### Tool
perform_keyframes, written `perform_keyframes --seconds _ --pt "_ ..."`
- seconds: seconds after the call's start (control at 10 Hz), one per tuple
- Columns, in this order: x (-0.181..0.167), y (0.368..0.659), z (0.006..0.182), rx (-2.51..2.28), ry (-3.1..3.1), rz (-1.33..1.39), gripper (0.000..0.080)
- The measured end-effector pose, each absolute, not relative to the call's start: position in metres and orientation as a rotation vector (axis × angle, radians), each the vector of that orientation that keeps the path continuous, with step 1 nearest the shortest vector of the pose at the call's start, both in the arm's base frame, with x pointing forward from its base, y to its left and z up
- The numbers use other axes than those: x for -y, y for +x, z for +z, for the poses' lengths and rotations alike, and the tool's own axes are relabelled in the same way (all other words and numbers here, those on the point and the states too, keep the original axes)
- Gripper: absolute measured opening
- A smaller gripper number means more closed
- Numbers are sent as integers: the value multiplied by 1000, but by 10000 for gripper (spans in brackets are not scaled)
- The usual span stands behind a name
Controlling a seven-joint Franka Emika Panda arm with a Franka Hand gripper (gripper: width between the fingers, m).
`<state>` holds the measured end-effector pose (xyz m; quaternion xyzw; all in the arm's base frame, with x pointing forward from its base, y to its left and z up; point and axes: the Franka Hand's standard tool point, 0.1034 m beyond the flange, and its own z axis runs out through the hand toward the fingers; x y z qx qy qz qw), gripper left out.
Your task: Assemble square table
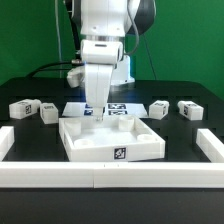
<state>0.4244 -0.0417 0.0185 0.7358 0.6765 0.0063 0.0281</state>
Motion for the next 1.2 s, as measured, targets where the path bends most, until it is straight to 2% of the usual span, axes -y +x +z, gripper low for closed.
perform_keyframes --seconds 0.1,0.3,0.4,0.5,0.6,0.7,0.8,0.9,1.0,1.2 --pt "42 423 10 -2093 2281 6 650" --pt "43 425 6 -2094 2284 1 650" --pt "43 425 6 -2094 2284 0 565" --pt "43 425 6 -2094 2284 0 429" --pt "43 425 6 -2094 2284 0 429" --pt "43 425 6 -2094 2284 0 240" --pt "43 425 6 -2094 2284 0 105" --pt "44 424 6 -2092 2288 -3 105" --pt "44 424 6 -2090 2289 -3 52" --pt "44 424 6 -2090 2289 -3 52"
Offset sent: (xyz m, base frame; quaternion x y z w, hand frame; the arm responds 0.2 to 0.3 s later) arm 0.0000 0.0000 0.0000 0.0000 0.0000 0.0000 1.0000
